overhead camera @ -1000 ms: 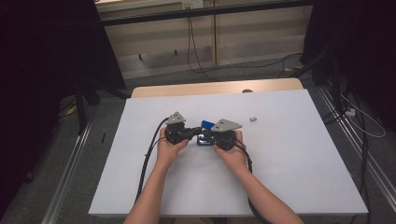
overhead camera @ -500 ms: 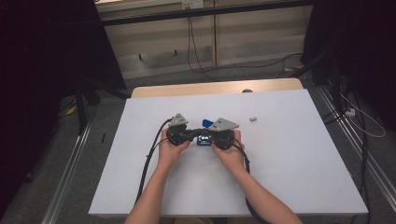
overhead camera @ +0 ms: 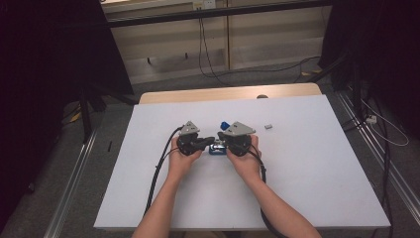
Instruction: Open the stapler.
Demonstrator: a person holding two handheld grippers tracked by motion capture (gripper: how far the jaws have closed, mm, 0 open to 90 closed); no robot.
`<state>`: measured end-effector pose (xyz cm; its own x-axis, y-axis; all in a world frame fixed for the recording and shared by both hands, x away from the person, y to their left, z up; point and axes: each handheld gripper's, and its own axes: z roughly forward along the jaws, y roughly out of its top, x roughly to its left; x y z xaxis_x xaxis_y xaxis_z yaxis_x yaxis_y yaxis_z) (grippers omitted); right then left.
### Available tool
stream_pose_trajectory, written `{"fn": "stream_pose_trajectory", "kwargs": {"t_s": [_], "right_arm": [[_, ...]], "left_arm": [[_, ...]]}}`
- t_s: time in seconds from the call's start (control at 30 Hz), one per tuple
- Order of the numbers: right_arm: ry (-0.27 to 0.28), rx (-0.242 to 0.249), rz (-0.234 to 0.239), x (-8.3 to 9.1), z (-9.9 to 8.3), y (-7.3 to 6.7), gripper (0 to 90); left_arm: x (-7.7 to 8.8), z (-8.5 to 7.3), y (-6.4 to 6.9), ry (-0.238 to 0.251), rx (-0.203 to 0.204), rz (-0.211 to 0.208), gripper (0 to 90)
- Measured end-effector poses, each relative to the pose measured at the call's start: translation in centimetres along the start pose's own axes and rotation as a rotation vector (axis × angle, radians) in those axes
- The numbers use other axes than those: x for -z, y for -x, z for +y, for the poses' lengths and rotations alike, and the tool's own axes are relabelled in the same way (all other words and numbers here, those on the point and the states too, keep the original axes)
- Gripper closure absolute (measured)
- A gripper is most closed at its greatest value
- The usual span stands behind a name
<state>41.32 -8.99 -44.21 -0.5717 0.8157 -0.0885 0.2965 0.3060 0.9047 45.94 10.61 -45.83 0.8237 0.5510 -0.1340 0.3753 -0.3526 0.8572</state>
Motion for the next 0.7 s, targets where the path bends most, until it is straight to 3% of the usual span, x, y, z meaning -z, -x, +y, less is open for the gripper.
{"fn": "stream_pose_trajectory", "kwargs": {"t_s": [0.13,0.33,0.47,0.57,0.7], "right_arm": [[0.000,0.017,-0.042,0.6,0.2,0.4,90.0],[0.006,0.004,-0.077,1.7,0.3,0.8,90.0],[0.014,0.000,-0.125,2.1,0.3,1.0,90.0],[0.009,-0.018,-0.121,2.3,0.3,1.3,90.0],[-0.001,-0.004,-0.137,2.6,0.2,1.4,90.0]], "left_arm": [[0.0,0.0,0.0,0.002,-0.017,0.002,90.0],[0.0,0.0,0.1,-0.010,-0.018,0.003,90.0],[0.0,0.1,0.2,-0.014,-0.027,0.010,90.0],[0.0,0.0,0.2,-0.012,-0.029,0.008,90.0],[0.0,0.0,0.1,-0.007,-0.022,0.003,90.0]]}}
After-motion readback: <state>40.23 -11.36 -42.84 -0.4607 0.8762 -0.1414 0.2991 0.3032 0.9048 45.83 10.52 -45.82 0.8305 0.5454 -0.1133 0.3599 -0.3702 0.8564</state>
